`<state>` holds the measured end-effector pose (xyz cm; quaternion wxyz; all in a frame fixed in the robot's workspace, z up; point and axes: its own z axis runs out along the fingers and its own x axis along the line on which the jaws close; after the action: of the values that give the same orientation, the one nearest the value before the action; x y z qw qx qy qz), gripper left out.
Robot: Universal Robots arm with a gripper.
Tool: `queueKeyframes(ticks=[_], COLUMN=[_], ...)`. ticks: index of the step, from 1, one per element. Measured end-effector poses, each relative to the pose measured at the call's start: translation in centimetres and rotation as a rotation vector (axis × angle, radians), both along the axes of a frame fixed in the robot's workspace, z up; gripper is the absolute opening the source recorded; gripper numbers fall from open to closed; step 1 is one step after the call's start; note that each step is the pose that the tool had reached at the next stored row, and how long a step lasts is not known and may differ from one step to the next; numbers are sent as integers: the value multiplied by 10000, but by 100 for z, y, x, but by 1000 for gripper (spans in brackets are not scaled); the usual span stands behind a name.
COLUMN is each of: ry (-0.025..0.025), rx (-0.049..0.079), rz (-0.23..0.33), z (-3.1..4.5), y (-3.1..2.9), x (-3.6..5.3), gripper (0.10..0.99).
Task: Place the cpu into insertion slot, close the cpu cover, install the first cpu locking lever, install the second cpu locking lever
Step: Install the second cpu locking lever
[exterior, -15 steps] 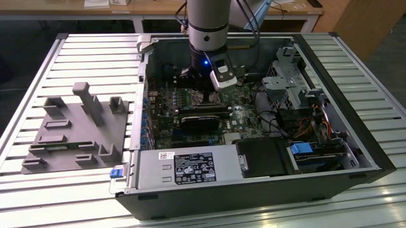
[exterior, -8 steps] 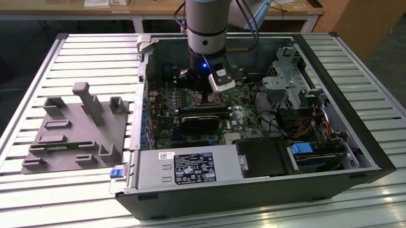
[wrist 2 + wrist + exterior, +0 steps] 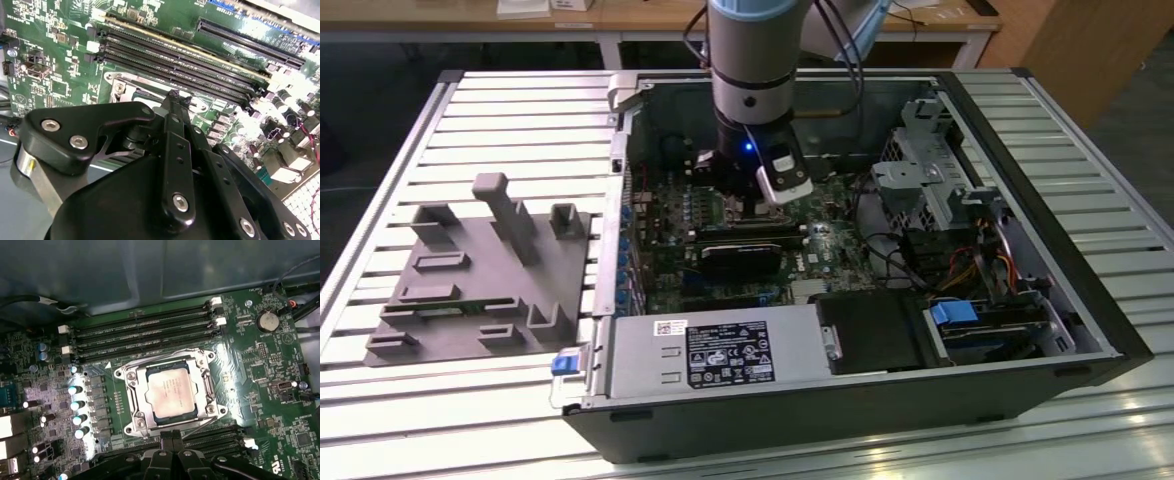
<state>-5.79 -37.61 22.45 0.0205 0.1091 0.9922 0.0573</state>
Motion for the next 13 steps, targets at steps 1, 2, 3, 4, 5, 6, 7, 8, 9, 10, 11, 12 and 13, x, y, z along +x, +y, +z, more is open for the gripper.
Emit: queueKeyframes(ticks=[1,2,3,4,5,6,7,8,9,10,11,12,13], ry=[-1,-1,-1,-1,0,0,1,0,-1,0,0,0,0], rx=[21,43,85,143,190,234,279,324,364,402,446,484,521], rz=[0,0,-1,-2,-1,-1,0,1,0,0,0,1,0], z=[-4,-9,-14,-20,-26,-32,-38,-46,-54,-62,-69,-75,-79], y=[-13,-25,-33,-40,-46,-52,-58,-63,-69,-74,-81,-89,-98], x=[-3,-7,-12,-20,-30,-41,-49,-53,-58,-61,-66,-67,-68], gripper=[106,106,106,106,106,106,106,106,106,106,106,106,106])
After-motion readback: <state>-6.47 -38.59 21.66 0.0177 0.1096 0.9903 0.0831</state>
